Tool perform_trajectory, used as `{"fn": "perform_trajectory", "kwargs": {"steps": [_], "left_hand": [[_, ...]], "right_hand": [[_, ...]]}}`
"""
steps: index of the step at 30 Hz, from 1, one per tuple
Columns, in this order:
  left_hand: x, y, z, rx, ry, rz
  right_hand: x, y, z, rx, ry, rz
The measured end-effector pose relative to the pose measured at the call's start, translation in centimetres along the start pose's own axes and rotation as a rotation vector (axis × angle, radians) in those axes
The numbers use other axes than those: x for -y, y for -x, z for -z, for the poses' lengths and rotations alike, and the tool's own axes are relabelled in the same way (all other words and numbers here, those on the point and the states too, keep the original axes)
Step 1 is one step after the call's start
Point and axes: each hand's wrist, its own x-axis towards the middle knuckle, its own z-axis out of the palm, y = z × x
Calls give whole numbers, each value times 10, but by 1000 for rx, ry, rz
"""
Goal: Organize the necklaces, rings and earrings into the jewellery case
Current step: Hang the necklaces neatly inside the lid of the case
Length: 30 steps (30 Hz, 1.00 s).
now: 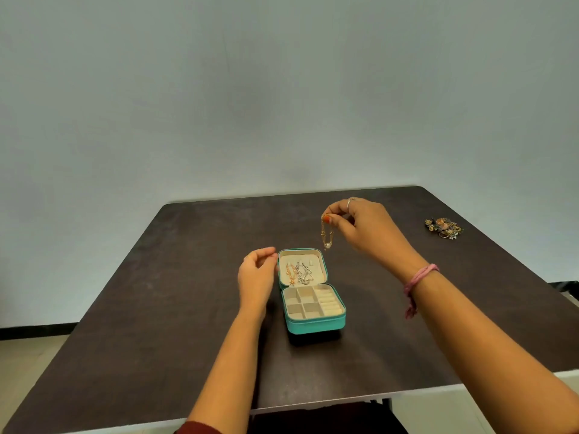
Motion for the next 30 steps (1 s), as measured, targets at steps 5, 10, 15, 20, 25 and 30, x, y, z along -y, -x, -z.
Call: {"fn": "perform_trajectory", "kwargs": {"steps": [5,10,15,20,25,30], "left_hand": [[30,0,8,-71,-352,-78],[36,-6,1,-21,-562,-107],[42,-9,3,-4,-569,-119],[37,-6,3,10,-496,-147],[39,-7,8,59,-439,-170],[40,-6,7,136,-485,-231]], "right_hand": [[-11,1,-16,38,61,12],[-19,3,-35,95,93,-5],[-31,7,-49,128,167,-5],[-40,13,-60,153,214,4],[-45,12,-69,129,255,38],[-47,7,-74,107,285,50]]}}
